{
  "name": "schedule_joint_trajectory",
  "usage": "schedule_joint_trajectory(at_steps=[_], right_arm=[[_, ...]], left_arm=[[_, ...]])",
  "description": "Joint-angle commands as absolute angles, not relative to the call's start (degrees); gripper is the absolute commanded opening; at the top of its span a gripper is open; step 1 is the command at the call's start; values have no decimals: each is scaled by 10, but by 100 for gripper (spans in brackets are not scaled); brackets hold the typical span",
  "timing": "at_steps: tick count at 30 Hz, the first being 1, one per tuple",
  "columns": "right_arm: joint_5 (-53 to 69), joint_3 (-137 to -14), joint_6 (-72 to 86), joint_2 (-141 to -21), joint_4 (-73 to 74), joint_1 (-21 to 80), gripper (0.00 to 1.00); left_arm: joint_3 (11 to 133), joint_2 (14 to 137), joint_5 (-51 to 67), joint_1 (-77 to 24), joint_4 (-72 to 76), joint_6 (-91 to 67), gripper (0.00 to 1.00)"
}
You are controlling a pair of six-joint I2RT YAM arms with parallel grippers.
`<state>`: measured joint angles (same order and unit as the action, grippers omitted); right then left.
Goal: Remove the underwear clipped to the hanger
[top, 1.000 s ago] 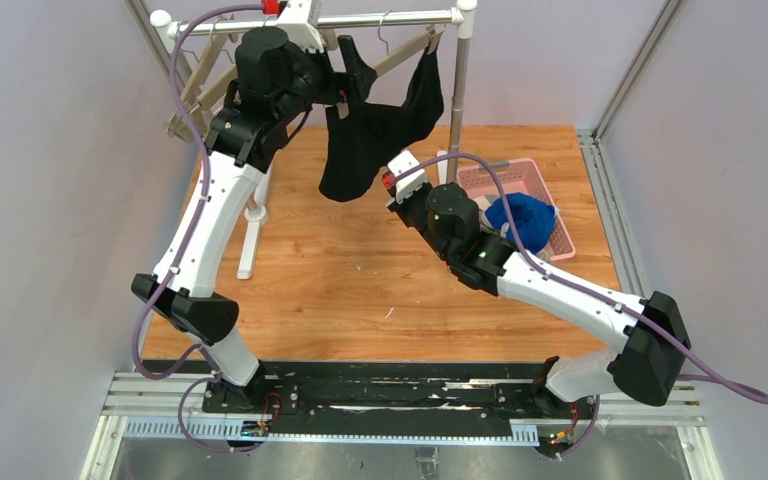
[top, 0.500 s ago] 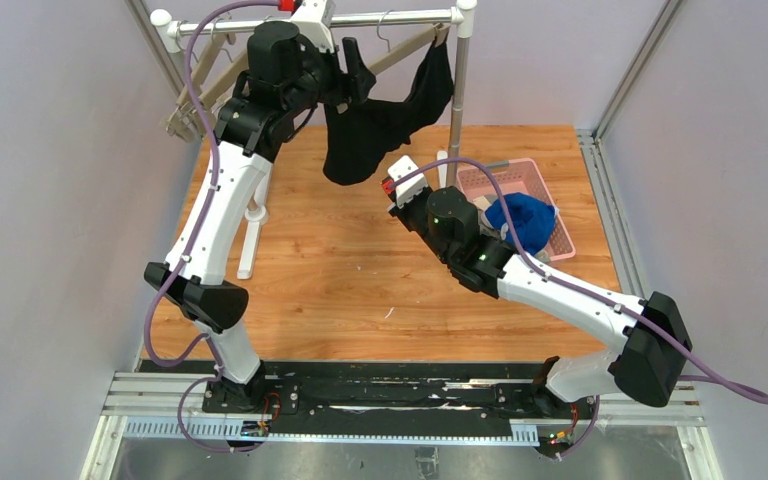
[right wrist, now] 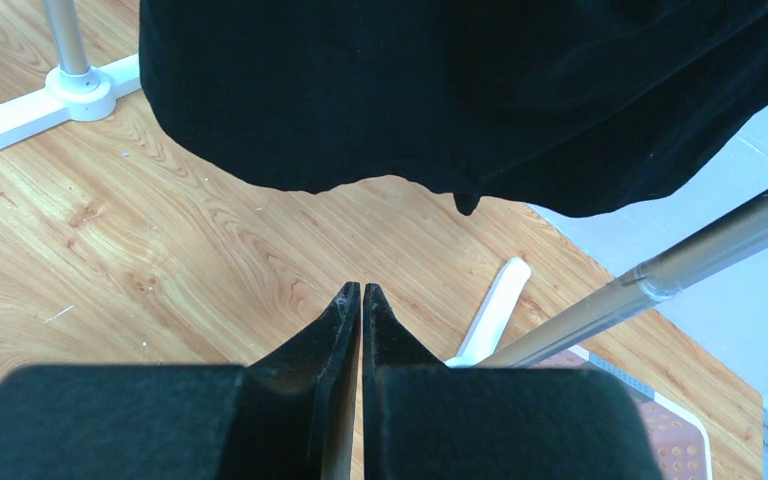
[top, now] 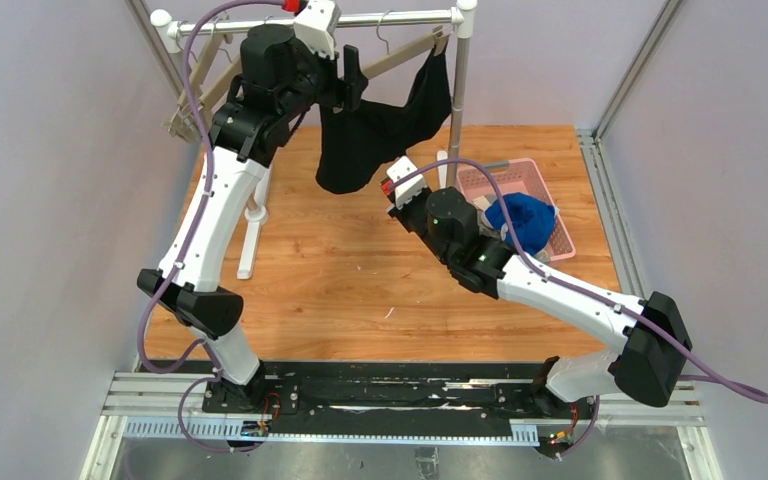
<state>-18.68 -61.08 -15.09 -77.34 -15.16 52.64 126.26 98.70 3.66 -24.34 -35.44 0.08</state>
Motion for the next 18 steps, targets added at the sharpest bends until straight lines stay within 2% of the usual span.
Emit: schedule_joint_trajectory(at_steps=[1, 8, 18], right_arm=[[-182, -613, -152, -769, -157, 540, 4], [-181, -616, -152, -780, -154, 545, 4], [-180, -615, -153, -782, -151, 550, 3]], left_arm=[[1263, 957, 13, -245, -315, 47, 75], [1280, 960, 18, -245, -314, 47, 76], [1319, 982, 53, -245, -321, 49, 64]])
